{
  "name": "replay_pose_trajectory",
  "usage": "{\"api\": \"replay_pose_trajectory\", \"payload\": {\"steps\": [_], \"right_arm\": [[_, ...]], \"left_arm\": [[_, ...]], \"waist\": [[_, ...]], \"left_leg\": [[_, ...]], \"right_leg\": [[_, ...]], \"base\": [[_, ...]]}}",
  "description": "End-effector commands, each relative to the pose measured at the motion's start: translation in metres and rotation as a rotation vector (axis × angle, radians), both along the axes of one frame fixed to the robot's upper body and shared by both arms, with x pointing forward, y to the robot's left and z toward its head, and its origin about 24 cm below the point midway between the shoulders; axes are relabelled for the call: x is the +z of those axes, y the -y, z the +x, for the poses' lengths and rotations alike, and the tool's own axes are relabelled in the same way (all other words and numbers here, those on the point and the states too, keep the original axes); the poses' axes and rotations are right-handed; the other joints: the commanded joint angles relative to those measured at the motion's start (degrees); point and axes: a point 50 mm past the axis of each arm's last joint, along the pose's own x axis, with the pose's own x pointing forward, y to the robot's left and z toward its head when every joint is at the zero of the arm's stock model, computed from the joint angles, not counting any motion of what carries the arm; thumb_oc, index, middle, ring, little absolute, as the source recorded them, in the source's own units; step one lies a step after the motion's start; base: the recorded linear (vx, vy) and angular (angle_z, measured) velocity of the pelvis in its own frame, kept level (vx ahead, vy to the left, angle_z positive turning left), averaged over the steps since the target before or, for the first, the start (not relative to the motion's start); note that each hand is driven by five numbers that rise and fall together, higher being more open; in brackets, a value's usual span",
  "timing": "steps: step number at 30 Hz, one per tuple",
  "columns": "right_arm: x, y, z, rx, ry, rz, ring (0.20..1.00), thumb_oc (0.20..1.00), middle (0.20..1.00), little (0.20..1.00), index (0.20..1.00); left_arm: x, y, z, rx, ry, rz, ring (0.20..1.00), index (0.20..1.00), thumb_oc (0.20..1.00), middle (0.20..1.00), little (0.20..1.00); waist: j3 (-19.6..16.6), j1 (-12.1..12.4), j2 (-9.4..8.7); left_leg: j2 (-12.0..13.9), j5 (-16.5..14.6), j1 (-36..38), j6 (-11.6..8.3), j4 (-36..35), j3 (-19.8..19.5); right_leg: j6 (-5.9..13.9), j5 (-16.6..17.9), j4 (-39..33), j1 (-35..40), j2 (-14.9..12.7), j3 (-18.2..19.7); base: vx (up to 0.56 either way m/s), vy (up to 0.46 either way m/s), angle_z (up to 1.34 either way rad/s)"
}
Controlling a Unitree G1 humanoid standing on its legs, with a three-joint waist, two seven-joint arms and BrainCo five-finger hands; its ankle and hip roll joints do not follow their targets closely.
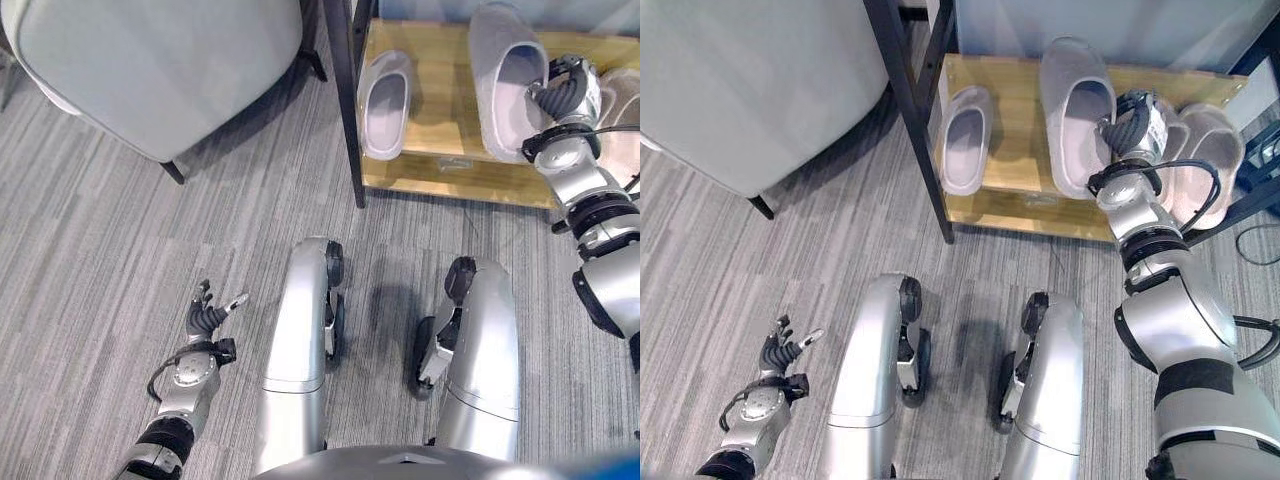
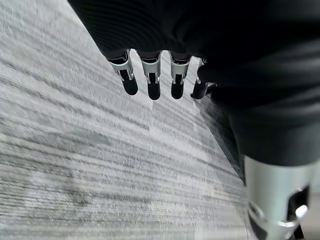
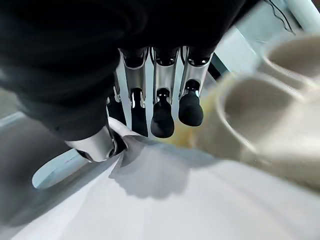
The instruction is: Arrange the slippers neatly on the shoe rack.
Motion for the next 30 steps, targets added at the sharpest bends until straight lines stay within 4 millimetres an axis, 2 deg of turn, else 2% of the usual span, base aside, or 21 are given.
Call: {"api": "replay_pose_trajectory", "payload": {"steps": [1,6,8,16,19,22,23,26,29,30], "right_arm": [[0.037,-0.008,0.000,0.045,0.148,0.090,0.200,0.200,0.200,0.200,0.200],[0.041,-0.006,0.001,0.038,0.152,0.139,0.200,0.200,0.200,0.200,0.200],[0.050,0.006,-0.003,0.008,0.186,0.176,0.200,0.200,0.200,0.200,0.200],[0.076,0.022,-0.011,-0.047,0.240,0.164,0.200,0.200,0.200,0.200,0.200],[0.087,0.023,-0.013,-0.048,0.250,0.136,0.200,0.200,0.200,0.200,0.200],[0.089,0.019,-0.012,-0.033,0.246,0.116,0.200,0.200,0.200,0.200,0.200],[0.086,0.016,-0.010,-0.018,0.239,0.122,1.000,1.000,1.000,1.000,1.000],[0.079,0.011,-0.007,0.005,0.225,0.160,1.000,1.000,1.000,1.000,1.000],[0.079,0.015,-0.008,-0.002,0.249,0.218,1.000,1.000,1.000,1.000,1.000],[0.076,0.015,-0.007,-0.007,0.233,0.221,1.000,1.000,1.000,1.000,1.000]], "left_arm": [[0.020,-0.019,0.003,0.051,0.096,0.029,1.000,1.000,1.000,1.000,1.000],[0.024,-0.016,0.004,0.004,0.096,0.064,1.000,1.000,1.000,1.000,1.000],[0.027,-0.014,0.001,-0.060,0.096,0.103,1.000,1.000,1.000,1.000,1.000],[0.018,-0.017,-0.016,-0.078,0.044,0.113,1.000,1.000,1.000,1.000,1.000],[0.017,-0.019,-0.019,-0.095,0.035,0.121,1.000,1.000,1.000,1.000,1.000],[0.015,-0.021,-0.024,-0.097,0.017,0.124,1.000,1.000,1.000,1.000,1.000],[0.013,-0.023,-0.026,-0.093,0.008,0.119,1.000,1.000,1.000,1.000,1.000],[0.006,-0.024,-0.031,-0.089,-0.025,0.110,1.000,1.000,1.000,1.000,1.000],[0.005,-0.022,-0.031,-0.113,-0.037,0.115,1.000,1.000,1.000,1.000,1.000],[-0.014,-0.024,-0.046,-0.003,-0.085,-0.051,1.000,1.000,1.000,1.000,1.000]], "waist": [[1.33,1.78,0.30],[3.41,2.15,0.35],[4.07,2.62,0.59],[6.36,4.61,0.81],[7.27,5.33,0.83],[7.32,5.86,0.90],[7.34,6.02,1.02],[7.37,5.85,1.05],[7.37,5.87,1.13],[7.37,5.72,1.12]], "left_leg": [[-0.13,-5.39,4.01,0.67,0.78,-4.54],[-0.46,-6.11,4.01,0.67,2.83,-4.86],[-0.99,-5.57,4.01,0.52,2.31,-4.92],[-1.22,-5.54,4.01,0.29,2.80,-4.81],[-1.35,-5.73,4.01,0.28,3.14,-4.64],[-1.27,-5.92,4.01,0.35,2.81,-4.42],[-1.23,-5.87,4.01,0.34,2.55,-4.25],[-1.19,-6.03,4.01,0.33,2.26,-3.84],[-1.25,-5.93,4.01,0.27,2.11,-3.61],[-1.27,-5.86,4.01,0.23,2.07,-3.64]], "right_leg": [[-0.72,7.94,-2.46,2.20,0.82,7.70],[-0.98,7.00,0.05,2.08,0.87,8.12],[-1.01,7.27,0.39,2.43,0.62,8.51],[-1.01,7.28,1.01,2.52,-0.34,9.30],[-0.71,7.59,1.31,2.35,-0.36,10.04],[-0.74,7.52,1.06,2.41,-0.67,10.35],[-0.73,7.66,0.85,2.40,-0.76,10.49],[-0.71,7.74,0.82,2.44,-0.97,10.74],[-0.84,7.59,1.20,2.34,-1.33,10.95],[-1.08,7.39,1.52,2.48,-1.37,10.98]], "base": [[0.00,0.000,0.00],[-0.01,0.009,0.04],[-0.01,0.017,0.02],[0.00,0.016,0.07],[0.01,0.019,0.10],[0.03,0.029,0.08],[0.01,0.020,0.04],[0.01,0.005,0.01],[0.00,0.010,0.00],[0.00,0.000,0.00]]}}
